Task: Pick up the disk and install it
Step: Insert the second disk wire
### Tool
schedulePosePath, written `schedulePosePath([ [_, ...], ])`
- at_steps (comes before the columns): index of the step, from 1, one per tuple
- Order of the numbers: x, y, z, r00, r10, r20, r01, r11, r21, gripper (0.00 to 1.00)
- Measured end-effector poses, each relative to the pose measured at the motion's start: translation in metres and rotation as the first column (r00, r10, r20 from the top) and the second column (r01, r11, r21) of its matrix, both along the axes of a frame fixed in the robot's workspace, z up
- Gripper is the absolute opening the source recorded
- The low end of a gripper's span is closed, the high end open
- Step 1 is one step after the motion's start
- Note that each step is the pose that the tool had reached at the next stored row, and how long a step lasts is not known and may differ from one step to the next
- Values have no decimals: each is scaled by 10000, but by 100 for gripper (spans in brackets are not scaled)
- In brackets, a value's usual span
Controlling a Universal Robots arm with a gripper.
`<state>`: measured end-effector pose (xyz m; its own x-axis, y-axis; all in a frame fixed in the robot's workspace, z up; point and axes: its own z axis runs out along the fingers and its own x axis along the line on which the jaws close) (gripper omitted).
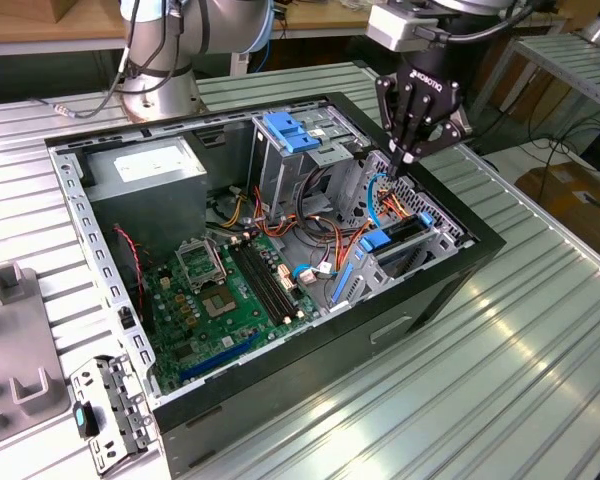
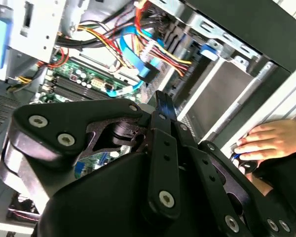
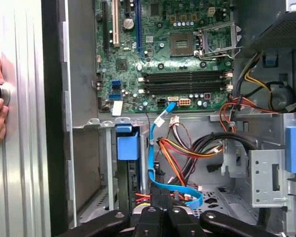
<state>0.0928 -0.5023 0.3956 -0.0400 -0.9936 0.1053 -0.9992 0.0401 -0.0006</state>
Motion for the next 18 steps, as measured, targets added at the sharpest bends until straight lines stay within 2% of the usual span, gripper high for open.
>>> schedulePosePath([
  [2,0,64,1,10000,-1,-14,1,10000,-16,11],
  [4,1,175,1,10000,-1,-36,1,10000,-70,11],
  [7,1,298,1,10000,-2,-57,1,9999,-147,11],
  [10,1,392,0,10000,-1,-65,0,9998,-213,11],
  [18,1,395,0,10000,-2,-66,1,9998,-214,11],
])
